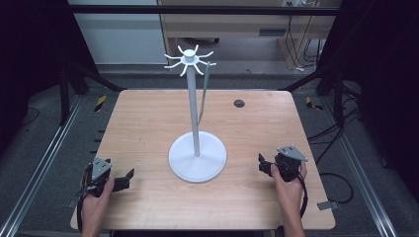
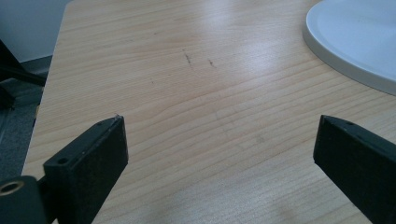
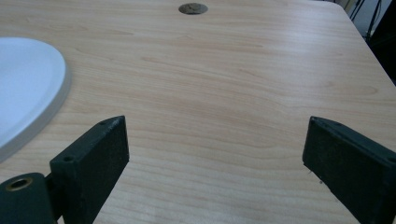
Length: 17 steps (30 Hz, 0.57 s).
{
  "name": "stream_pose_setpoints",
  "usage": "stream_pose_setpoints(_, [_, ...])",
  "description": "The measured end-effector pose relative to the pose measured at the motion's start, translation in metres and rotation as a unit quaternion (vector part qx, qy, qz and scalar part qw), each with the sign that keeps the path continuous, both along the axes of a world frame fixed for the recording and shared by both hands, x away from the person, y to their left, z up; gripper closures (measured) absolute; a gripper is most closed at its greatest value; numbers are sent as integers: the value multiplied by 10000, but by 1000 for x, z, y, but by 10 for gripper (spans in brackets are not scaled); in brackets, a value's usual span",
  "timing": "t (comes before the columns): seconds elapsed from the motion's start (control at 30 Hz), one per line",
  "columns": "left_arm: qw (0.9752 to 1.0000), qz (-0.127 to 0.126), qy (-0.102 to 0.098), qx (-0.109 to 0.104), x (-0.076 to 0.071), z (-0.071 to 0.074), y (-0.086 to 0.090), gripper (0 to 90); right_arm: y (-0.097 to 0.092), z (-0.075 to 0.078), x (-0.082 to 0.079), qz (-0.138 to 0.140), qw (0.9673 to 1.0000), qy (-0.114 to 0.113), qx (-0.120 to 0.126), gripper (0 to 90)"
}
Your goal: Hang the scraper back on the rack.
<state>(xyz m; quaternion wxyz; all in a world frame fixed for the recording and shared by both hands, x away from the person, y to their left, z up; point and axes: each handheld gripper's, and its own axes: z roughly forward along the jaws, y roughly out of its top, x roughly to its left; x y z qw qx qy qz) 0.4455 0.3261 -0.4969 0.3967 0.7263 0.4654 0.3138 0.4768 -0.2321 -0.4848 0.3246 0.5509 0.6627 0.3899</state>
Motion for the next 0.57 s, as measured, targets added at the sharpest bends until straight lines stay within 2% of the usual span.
stream_pose_setpoints(0.07, [10000, 0, 0, 7, 1, -1, -1, 26, -2, -6, -3, -37, 10000, 5, 68, 77])
stream_pose_setpoints(0.2, [10000, 30, -29, 6, 2, -1, -1, 26, -2, -7, -5, -147, 9997, -87, -180, 79])
stream_pose_setpoints(0.3, [10000, 53, -56, 14, 3, -2, -1, 27, -5, -9, -6, -201, 9997, -70, -110, 78])
stream_pose_setpoints(0.43, [9999, 63, -80, -4, 4, -2, -1, 27, -7, -12, -6, -206, 9996, -14, -199, 75])
stream_pose_setpoints(0.57, [9999, 64, -87, -6, 5, -3, -2, 27, -8, -13, -5, -243, 9996, 2, -163, 74])
